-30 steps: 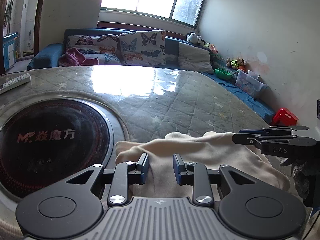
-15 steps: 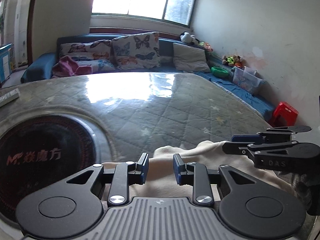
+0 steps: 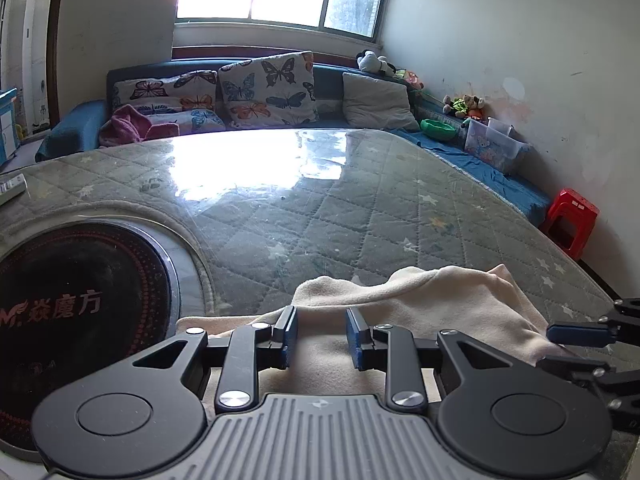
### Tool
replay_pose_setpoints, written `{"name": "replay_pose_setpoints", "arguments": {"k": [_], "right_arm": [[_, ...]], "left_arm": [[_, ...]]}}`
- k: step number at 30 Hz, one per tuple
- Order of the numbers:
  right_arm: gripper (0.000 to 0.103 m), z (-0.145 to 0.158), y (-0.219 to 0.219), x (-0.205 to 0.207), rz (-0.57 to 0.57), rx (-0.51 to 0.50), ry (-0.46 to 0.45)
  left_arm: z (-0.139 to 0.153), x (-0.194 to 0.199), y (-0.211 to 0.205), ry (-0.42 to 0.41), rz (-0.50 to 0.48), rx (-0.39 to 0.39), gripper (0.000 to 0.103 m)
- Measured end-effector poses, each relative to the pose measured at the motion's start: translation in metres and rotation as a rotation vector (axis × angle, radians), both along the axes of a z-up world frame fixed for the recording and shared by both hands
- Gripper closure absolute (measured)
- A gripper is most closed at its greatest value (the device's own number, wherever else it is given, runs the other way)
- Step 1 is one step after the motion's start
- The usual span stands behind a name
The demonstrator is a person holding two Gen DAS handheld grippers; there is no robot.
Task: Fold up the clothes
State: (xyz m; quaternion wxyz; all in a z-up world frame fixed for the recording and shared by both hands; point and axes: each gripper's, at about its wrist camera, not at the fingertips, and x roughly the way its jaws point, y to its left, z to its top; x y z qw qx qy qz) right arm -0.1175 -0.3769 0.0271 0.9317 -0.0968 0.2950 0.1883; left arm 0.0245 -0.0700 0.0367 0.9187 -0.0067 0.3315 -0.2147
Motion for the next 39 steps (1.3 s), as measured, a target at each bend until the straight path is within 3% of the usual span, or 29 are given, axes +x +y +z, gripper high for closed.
{"name": "replay_pose_setpoints", "arguments": {"k": [5,10,14,19,27,39], "right_arm": [[0.074,-0.008,-0.011,-0.007,-0.041,0.0,0.018],[0.074,0.004,-0.02,-0.011,-0.072,0.041,-0.01],[0.074,-0.008,-0.022,-0.009,-0.088,0.019,0.037],[0.074,0.001,-0.021,-0.016,-0.071,0.048,-0.004],[0.074,-0.002,-0.008,-0.022,-0.023,0.004,-0.016],[0.074,-0.002,0.007,-0.019,0.041,0.011,-0.016]], "left_arm": [[0.008,-0.024,-0.01,-0.018,-0.066,-0.019,0.074],[0.013,-0.055,-0.026,-0.03,-0.161,-0.037,0.074],[0.009,-0.074,-0.043,-0.026,-0.228,-0.053,0.074],[-0.006,-0.084,-0.055,-0.015,-0.258,-0.012,0.073],[-0.003,-0.094,-0.046,-0.029,-0.217,-0.021,0.072],[0.001,-0.109,0.032,-0.027,0.005,-0.029,0.072]]}}
